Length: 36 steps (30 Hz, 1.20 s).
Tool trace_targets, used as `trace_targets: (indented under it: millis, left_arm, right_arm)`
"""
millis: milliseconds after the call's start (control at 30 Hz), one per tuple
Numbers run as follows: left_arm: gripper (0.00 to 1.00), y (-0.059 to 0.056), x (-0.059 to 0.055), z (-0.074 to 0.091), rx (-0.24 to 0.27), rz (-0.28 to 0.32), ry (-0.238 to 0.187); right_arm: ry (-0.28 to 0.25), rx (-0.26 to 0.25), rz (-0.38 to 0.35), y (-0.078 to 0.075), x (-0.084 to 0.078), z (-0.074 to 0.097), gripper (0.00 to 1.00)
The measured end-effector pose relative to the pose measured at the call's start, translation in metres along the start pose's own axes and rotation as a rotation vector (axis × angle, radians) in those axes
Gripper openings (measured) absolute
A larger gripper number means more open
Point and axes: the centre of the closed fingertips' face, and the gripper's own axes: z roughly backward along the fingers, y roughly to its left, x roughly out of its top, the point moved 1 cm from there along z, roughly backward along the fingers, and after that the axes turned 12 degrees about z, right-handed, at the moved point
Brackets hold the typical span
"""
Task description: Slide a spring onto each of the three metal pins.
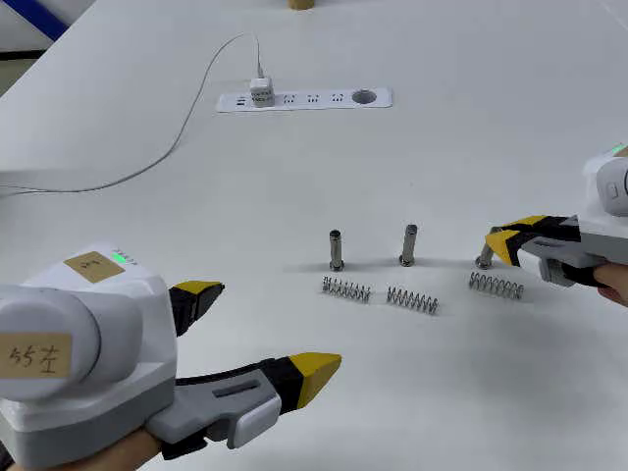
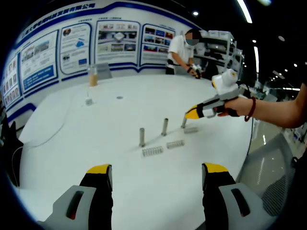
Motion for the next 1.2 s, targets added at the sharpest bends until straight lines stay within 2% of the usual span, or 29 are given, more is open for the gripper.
trace_targets:
  millis: [300, 700, 1200]
  left_arm:
    - [0.78, 0.002, 0.002, 0.001, 0.006, 0.003, -0.008]
    - [0.80, 0.001, 0.003, 0.001, 0.005, 0.004, -0.012]
    - [0.82, 0.002, 0.006, 0.003, 0.008, 0.001, -0.019]
  right_arm:
    - [0.006, 0.010, -0.006, 0.000, 0.001, -0.001, 0.09]
    - [0.005, 0.017, 0.024, 0.001, 0.002, 0.000, 0.10]
    - [-0.031, 0.035, -0.001, 0.005, 0.012, 0.008, 0.24]
